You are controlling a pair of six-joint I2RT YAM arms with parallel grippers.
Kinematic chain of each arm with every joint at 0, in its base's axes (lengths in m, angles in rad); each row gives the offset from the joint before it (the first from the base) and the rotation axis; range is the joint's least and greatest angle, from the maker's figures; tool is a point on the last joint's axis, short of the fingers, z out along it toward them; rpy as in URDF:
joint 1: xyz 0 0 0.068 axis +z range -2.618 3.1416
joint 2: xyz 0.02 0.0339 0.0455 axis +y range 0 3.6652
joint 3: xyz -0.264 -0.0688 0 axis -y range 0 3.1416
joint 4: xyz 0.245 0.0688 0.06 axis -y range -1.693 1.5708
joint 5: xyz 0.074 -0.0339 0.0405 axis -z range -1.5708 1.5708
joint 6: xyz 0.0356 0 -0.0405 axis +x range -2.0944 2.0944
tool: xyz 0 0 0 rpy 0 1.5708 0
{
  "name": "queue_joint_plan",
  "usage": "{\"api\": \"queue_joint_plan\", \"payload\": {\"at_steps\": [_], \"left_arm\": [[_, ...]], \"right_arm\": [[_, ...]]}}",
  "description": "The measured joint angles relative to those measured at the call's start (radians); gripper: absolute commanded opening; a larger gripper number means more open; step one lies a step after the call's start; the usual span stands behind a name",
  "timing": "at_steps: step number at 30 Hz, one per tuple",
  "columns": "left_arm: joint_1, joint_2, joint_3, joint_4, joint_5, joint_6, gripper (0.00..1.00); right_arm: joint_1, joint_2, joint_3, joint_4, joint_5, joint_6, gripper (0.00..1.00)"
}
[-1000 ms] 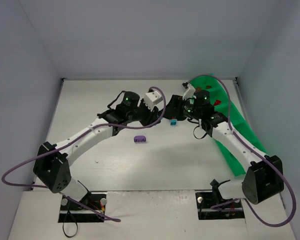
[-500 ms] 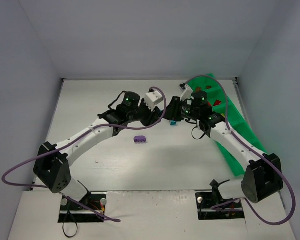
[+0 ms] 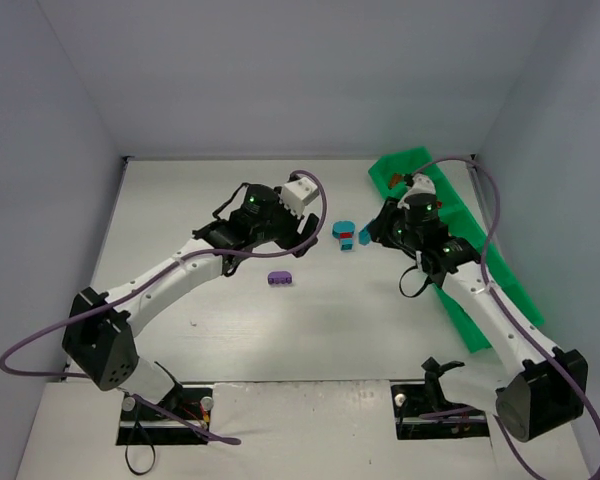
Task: Sort the legos into containers by color
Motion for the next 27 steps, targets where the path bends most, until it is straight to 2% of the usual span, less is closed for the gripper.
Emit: {"api": "queue_joint_plan", "payload": {"at_steps": [8,12,18,27], "left_arm": [[0.009,-0.055,-0.008,-0.066,-0.091,-0.024,0.66],[0.014,-0.06,-0.008,-0.086,-0.109,-0.028,0.66],[0.015,-0.06,-0.009,-0.099,-0.114,-0.038,0.66],[0.015,-0.06,-0.008,-0.114,-0.133,-0.04,0.66]], "right_arm": [[-0.109,-0.136,-0.002,-0.205,0.406,-0.002,0.0],[-0.185,-0.197,-0.026,-0.27,0.536,0.013,0.0],[-0.291,-0.304,-0.091,-0.317,0.619,0.043,0.0],[-0.487,-0.317,-0.107,-0.343,0.671,0.06,0.0]]}}
